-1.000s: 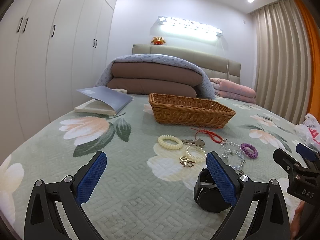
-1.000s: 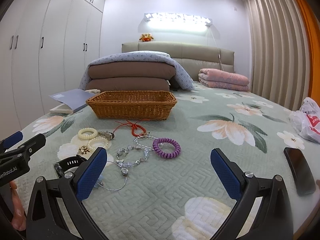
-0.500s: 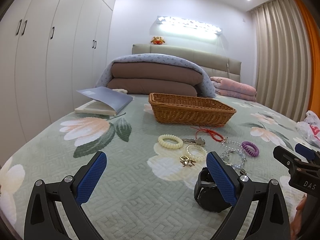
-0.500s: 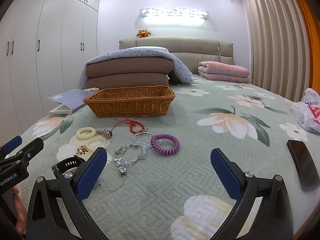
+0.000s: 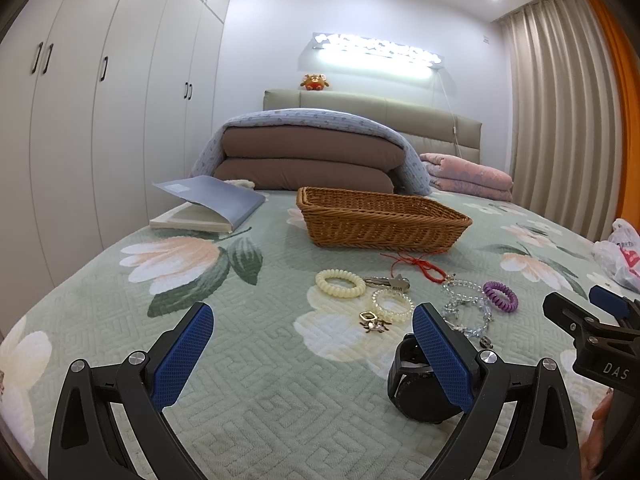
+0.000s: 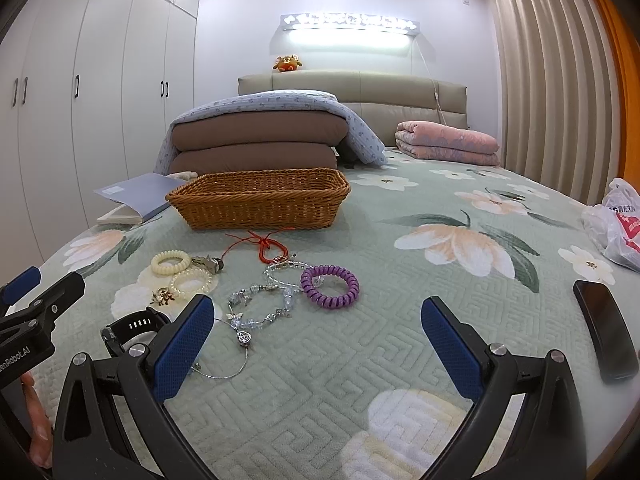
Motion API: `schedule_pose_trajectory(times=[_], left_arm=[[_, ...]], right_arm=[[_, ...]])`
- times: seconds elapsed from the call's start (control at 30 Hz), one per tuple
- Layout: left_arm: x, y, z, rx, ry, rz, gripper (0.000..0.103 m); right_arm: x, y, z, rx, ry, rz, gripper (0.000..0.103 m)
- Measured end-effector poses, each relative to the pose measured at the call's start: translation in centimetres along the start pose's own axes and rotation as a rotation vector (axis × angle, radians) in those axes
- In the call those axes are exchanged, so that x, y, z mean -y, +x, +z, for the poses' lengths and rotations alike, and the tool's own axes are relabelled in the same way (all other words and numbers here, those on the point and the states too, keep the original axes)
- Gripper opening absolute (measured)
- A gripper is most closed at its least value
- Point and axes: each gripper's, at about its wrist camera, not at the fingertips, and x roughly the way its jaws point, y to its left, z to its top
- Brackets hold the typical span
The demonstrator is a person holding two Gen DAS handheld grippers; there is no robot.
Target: Organize jewelry
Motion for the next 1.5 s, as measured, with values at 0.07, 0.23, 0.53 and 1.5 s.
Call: schedule_pose_trajectory(times=[0.07, 0.23, 0.53, 1.5], left_arm=[[0.1, -0.1, 0.0, 0.003, 0.004, 0.003, 0.100], [-0.4, -0.7, 0.2, -0.004, -0.014, -0.033, 0.100], [-2.0, 0.8, 0.1, -0.223, -0.029, -0.179, 0.099], [1.5, 11.1, 2.4, -0.828, 0.002, -0.540, 0.051]], right_arm=[[-0.1, 0.0, 0.0, 0.002, -0.002, -0.002, 0.103], [0.2, -0.9, 0.0, 0.054, 0.003, -0.022, 0.103], [0.9, 0.8, 0.1, -0.054, 0.007, 0.072, 0.091], [6.0, 12.8, 3.7, -0.401, 0.032, 0.152, 0.047]])
